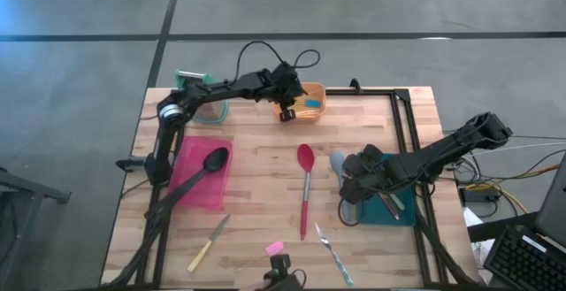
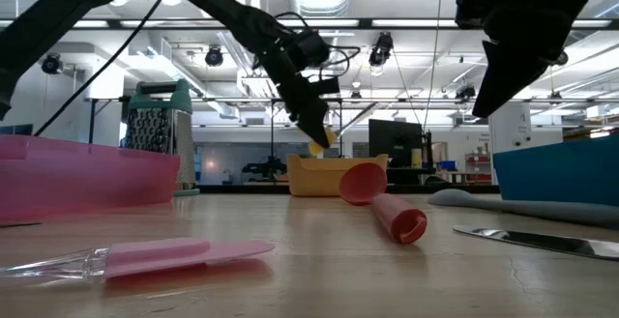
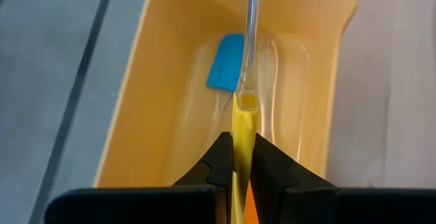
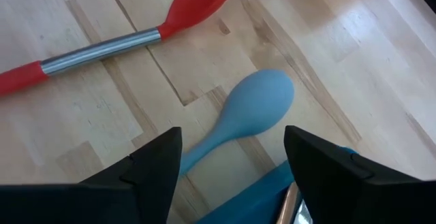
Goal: Pick & Place Kitchen Items
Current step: Put the yellow spatula into the yellow bin
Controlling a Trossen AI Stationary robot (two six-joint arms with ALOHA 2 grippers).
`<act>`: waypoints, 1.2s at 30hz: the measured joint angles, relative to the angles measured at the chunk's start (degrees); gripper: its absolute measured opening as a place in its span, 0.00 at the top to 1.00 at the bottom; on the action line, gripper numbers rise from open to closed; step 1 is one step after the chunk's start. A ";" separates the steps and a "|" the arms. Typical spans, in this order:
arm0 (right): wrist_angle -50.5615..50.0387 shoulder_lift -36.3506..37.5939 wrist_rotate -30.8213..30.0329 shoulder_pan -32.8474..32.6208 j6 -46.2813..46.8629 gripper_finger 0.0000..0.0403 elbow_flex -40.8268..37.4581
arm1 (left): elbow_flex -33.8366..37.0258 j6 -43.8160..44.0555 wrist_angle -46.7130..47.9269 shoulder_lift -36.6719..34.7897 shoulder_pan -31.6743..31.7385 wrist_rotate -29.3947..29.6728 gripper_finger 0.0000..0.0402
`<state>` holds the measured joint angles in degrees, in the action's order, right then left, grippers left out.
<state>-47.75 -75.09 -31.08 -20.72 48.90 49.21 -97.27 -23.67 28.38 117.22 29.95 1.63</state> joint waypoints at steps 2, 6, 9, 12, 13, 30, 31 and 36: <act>0.06 0.00 -0.19 -0.01 -0.04 0.36 0.00 | 0.00 0.01 0.06 0.94 0.06 -0.04 0.93; 0.18 0.00 -0.34 -0.01 -0.07 0.34 0.00 | 0.02 0.03 0.13 2.86 0.42 0.02 0.93; 0.18 0.00 -0.35 -0.01 -0.07 0.32 0.00 | 0.02 0.12 0.19 3.95 0.72 0.27 0.93; 0.19 0.00 -0.36 0.00 -0.07 0.32 0.00 | 0.02 0.14 0.97 4.44 0.83 1.02 0.93; 0.21 0.00 -0.36 -0.01 -0.07 0.31 0.00 | 0.02 0.12 0.94 4.60 0.83 1.24 0.93; 0.42 0.00 -0.38 -0.01 -0.09 0.42 -0.04 | 0.33 3.32 4.22 4.75 1.07 3.80 0.91; 0.42 0.00 -0.38 -0.01 -0.09 0.43 -0.04 | 0.33 3.48 4.22 4.75 1.07 3.85 0.88; 0.44 0.00 -0.38 0.00 -0.09 0.44 -0.04 | 0.55 2.93 4.06 4.75 1.07 3.87 0.69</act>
<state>-47.31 -75.09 -31.46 -20.71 48.82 49.17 -96.73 -20.74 32.45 121.97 31.03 5.50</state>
